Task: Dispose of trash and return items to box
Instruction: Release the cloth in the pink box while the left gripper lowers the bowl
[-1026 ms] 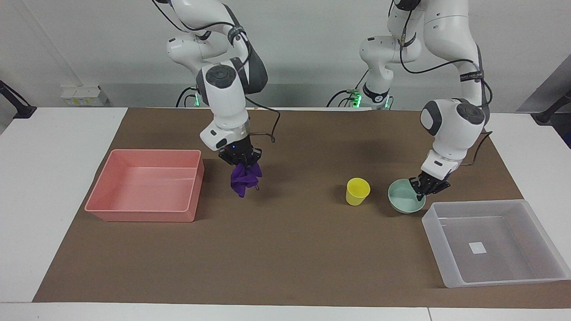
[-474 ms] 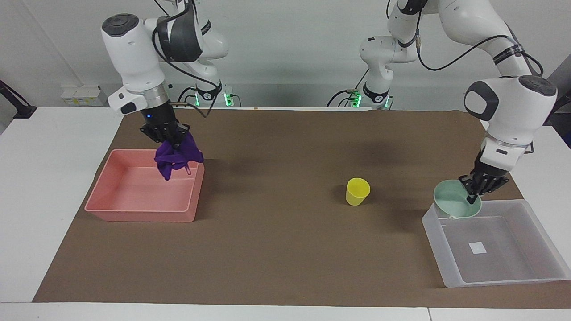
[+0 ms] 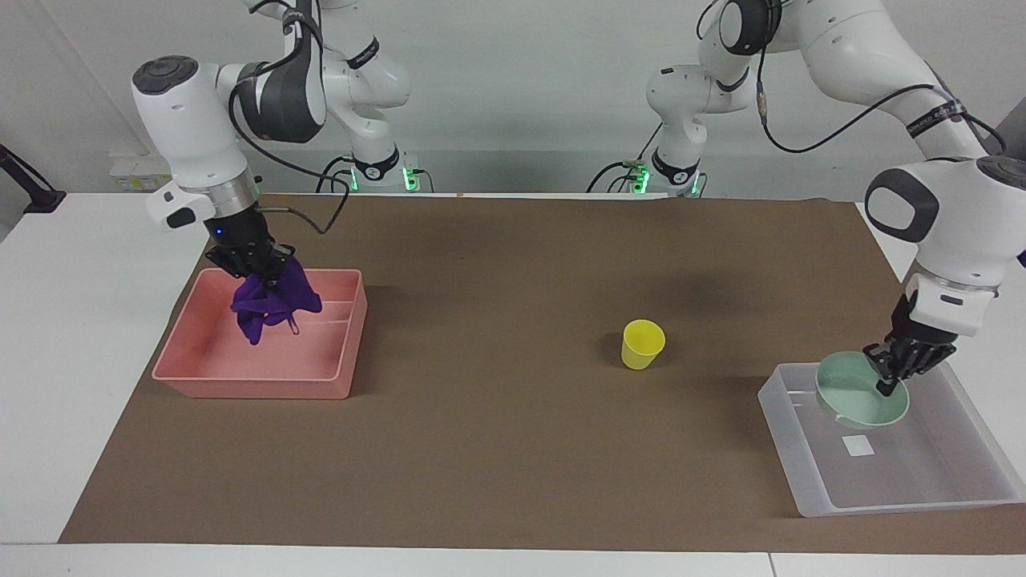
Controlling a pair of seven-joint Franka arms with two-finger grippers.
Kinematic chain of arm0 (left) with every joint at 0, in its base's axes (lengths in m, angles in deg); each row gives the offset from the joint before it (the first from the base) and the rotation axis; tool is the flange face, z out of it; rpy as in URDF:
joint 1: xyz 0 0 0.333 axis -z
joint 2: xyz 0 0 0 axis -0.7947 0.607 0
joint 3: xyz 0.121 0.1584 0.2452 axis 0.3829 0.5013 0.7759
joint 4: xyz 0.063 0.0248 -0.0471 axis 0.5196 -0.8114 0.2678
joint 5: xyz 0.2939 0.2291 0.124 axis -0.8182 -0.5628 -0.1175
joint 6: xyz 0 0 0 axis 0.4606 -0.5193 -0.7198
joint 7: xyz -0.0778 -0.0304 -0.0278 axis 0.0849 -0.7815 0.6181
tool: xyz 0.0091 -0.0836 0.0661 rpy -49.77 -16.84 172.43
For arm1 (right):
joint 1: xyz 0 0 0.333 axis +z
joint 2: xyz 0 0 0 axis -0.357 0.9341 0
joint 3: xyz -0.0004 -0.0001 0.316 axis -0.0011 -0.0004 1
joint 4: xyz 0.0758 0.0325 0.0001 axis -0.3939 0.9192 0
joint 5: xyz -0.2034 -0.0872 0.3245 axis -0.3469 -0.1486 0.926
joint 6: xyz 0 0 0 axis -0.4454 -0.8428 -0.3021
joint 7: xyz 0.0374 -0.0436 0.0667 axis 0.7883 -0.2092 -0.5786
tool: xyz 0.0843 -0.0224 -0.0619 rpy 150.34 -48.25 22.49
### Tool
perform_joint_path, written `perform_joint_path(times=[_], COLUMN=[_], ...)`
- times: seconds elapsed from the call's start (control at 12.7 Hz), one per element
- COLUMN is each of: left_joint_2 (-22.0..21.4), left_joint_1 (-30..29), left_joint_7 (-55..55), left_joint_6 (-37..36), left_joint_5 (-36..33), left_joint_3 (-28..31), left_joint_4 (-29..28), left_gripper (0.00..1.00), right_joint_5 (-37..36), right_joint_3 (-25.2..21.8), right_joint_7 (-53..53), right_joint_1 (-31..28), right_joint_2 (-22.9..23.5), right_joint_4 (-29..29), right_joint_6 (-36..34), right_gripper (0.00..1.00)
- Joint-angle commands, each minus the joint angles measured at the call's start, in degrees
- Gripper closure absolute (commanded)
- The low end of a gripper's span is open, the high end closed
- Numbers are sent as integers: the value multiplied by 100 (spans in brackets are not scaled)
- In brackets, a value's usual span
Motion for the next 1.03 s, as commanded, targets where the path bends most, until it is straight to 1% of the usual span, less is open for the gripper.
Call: perform_joint_path(times=[0.0, 0.08, 0.16, 0.24, 0.32, 0.39, 0.47, 0.55, 0.63, 0.71, 0.87, 0.95], left_joint_2=[592, 637, 620, 611, 611, 594, 515, 306, 225, 224, 216, 198], left_joint_1=[-137, -155, -129, -103, -103, -59, -85, -85, -59, -50, -41, -41], left_joint_7=[6, 6, -12, -20, -21, -12, 23, 32, 32, 32, 41, 76], left_joint_6=[301, 389, 399, 460, 695, 863, 839, 864, 873, 821, 795, 629], left_joint_5=[91, 100, 117, 109, 118, 91, 74, 74, 74, 65, 56, 39], left_joint_3=[-24, -24, -24, -16, -16, -16, -16, -16, -16, -16, -24, -24], left_joint_4=[448, 404, 334, 238, 141, -34, -279, -682, -869, -871, -853, -818], left_gripper=[100, 100, 100, 100, 100, 100, 100, 100, 100, 100, 59, 35], right_joint_5=[-33, -24, -24, -24, -24, -24, -24, -32, -33, -33, -111, -251], right_joint_3=[76, 76, 76, 76, 76, 76, 84, 76, 84, 110, 93, 93], right_joint_7=[-111, -85, -67, -49, -75, -84, -50, -49, -41, -14, 405, 799], right_joint_1=[-105, -114, -114, -114, -123, -132, -115, -54, -36, 34, 324, 551], right_joint_2=[10, 98, 143, 143, 152, 152, 126, 65, -23, -50, -190, -278], right_joint_4=[641, 695, 713, 713, 704, 669, 625, 529, 354, 144, -16, -17], right_joint_6=[608, 741, 838, 847, 839, 804, 769, 681, 402, 77, -311, -443], right_gripper=[99, 84, 49, 17, 0, 0, 0, 0, 0, 0, 0, 0])
